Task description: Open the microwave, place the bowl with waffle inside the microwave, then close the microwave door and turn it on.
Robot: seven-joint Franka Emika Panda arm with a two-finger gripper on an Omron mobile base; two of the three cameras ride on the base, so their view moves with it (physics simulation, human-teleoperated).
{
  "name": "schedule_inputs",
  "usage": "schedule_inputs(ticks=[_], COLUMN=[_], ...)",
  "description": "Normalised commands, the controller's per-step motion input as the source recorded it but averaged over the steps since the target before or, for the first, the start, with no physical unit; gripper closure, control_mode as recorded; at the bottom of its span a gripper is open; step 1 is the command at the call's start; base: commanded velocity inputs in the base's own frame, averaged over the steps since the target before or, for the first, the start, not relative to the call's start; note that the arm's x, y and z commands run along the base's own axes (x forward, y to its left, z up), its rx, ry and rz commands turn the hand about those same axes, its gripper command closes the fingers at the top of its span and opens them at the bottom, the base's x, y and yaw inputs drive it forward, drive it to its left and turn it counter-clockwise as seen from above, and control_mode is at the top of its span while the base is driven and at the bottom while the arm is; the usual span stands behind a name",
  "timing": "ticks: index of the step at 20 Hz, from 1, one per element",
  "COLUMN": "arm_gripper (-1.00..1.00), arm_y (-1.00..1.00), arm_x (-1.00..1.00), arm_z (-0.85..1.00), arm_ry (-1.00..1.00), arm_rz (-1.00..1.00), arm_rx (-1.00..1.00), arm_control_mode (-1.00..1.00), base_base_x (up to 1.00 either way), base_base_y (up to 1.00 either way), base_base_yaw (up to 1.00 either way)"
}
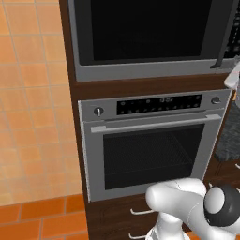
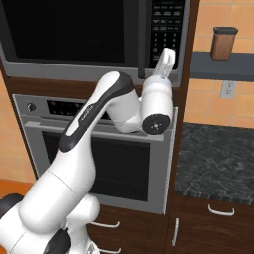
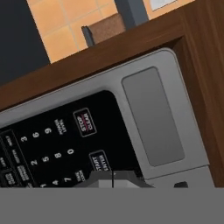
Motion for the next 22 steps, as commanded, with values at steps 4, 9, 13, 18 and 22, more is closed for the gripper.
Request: schedule_inputs(ticks=[4, 9, 13, 18, 22], arm_gripper=[1.00, 1.00, 1.00, 1.00, 1.00], arm_y=[-0.09, -0.05, 0.01, 0.06, 0.24], arm_x=[0.30, 0.07, 0.23, 0.15, 0.22], arm_z=[0.04, 0.32, 0.00, -0.06, 0.00], arm_ry=[0.07, 0.00, 0.03, 0.03, 0.00], arm_rz=[0.03, 0.06, 0.00, 0.00, 0.00], arm_rx=[0.02, 0.03, 0.00, 0.00, 0.00], arm_control_mode=[-1.00, -1.00, -1.00, -1.00, -1.00], base_base_x=[0.00, 0.00, 0.00, 0.00, 0.00], base_base_y=[0.00, 0.00, 0.00, 0.00, 0.00], base_base_yaw=[0.00, 0.00, 0.00, 0.00, 0.00])
